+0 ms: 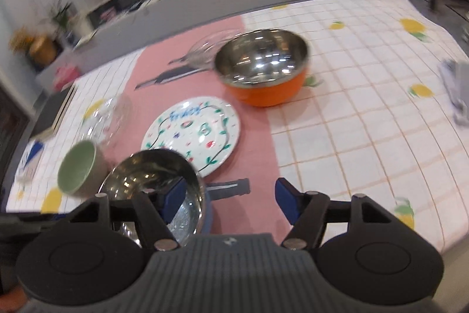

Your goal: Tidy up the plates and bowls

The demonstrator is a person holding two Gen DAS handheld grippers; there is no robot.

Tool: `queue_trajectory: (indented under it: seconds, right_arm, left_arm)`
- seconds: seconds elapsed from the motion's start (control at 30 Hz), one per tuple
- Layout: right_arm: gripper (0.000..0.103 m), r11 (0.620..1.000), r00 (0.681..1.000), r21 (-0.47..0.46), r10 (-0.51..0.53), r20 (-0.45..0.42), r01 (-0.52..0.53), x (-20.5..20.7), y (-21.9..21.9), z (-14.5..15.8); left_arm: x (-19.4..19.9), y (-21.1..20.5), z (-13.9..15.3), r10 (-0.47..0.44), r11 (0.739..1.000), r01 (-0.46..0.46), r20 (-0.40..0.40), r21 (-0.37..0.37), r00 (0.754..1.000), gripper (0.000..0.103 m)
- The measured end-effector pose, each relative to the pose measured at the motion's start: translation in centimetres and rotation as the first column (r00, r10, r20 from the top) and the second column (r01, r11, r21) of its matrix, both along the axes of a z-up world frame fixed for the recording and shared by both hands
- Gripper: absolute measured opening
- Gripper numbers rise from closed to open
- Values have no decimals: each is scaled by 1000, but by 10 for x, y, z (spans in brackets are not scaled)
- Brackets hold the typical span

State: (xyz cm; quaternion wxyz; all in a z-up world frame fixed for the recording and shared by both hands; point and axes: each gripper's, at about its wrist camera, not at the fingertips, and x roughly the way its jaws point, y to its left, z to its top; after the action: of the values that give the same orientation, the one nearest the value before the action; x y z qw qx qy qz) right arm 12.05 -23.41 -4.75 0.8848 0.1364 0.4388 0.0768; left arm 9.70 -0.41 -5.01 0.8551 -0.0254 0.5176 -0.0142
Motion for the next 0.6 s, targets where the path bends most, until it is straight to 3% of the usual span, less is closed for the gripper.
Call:
queue_trajectory:
  seconds: [0.13,0.33,0.53,0.6]
  right_arm:
    - [67,993,995,62,-99,6,99,-22,-3,4]
    - [67,967,982,174,-174,-79,185,-53,-7,6]
    - [67,950,982,250,-176,-67,188,-60,-28,42]
    - [67,965,983,190,-186,5,181,-46,-34,60]
  left_arm:
    - [-11,3,18,57,998,-56,48,-9,997,51]
    - [-42,11,38,205,973,-198,47,-120,978,51]
    - [-64,-5,70,147,985,-140,66,-97,987,51]
    - [-58,-11,84,105,992,-100,73,-72,992,51]
